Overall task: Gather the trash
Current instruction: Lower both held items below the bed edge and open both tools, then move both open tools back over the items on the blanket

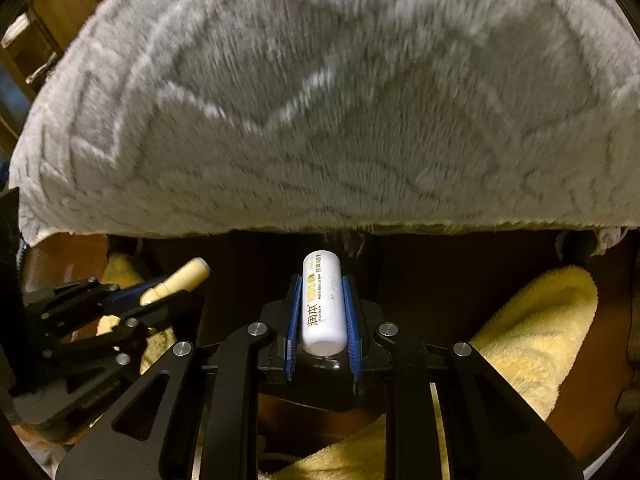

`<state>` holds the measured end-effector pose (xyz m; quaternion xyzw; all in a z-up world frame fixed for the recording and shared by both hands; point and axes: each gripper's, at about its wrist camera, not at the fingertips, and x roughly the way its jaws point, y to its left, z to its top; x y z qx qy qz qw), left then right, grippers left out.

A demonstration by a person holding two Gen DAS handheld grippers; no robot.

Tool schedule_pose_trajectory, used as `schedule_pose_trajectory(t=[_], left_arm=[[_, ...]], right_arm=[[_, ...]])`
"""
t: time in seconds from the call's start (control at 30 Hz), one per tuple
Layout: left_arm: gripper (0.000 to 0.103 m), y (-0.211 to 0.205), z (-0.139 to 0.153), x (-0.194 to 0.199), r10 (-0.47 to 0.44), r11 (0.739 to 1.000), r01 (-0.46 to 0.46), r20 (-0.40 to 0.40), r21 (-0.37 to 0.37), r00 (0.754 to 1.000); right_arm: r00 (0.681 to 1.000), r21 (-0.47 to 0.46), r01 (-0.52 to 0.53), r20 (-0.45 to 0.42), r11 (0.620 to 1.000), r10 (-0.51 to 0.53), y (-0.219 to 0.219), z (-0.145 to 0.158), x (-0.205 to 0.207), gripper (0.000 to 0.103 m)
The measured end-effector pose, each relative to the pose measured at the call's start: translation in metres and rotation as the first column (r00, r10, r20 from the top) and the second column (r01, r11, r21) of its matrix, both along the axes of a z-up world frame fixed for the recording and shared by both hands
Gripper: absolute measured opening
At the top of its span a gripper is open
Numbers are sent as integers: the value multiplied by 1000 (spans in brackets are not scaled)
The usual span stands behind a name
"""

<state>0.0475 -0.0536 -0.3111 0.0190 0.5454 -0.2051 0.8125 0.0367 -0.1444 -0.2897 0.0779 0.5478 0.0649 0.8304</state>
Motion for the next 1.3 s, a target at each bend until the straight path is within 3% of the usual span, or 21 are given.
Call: schedule_pose_trajectory(t=[0.27,0.4,0.47,0.5,0.53,0.63,0.7,0.8,0.93,1.2,1.3], left_arm=[[19,-8,-14,4,-19,1000,19,-36,3,999],[23,-13,-15,7,-14,1000,14,-36,15,999],[26,-6,-9,9,-6,1000,7,-32,19,999],[29,-4,-6,10,-4,1000,4,-28,21,1000],[32,-3,-3,10,-1,1000,1,-23,23,1000],[40,0,7,10,11,999,-11,1,33,1000],[48,5,18,9,28,999,-29,20,25,999],[61,10,37,8,54,998,-55,58,11,997],[76,17,80,4,71,997,-75,177,18,982],[81,39,153,18,146,988,-157,326,8,934],[81,45,163,25,155,986,-169,366,5,917]], right_arm=[[1000,19,6,-8,1000,-6,4,-14,-2,22],[1000,22,19,0,1000,-19,-2,-7,-2,23],[1000,25,24,3,999,-24,-6,1,1,32],[1000,28,29,8,999,-29,-7,4,2,45],[999,31,36,15,999,-37,-12,10,6,50],[998,31,50,30,998,-50,-18,21,7,50],[997,28,56,46,998,-58,-22,30,8,52],[991,-1,78,109,997,-78,-24,51,7,63],[969,-30,105,227,994,-96,-29,96,5,75],[916,-48,130,388,990,-101,-37,162,15,82],[907,-51,146,405,988,-114,-46,175,29,82]])
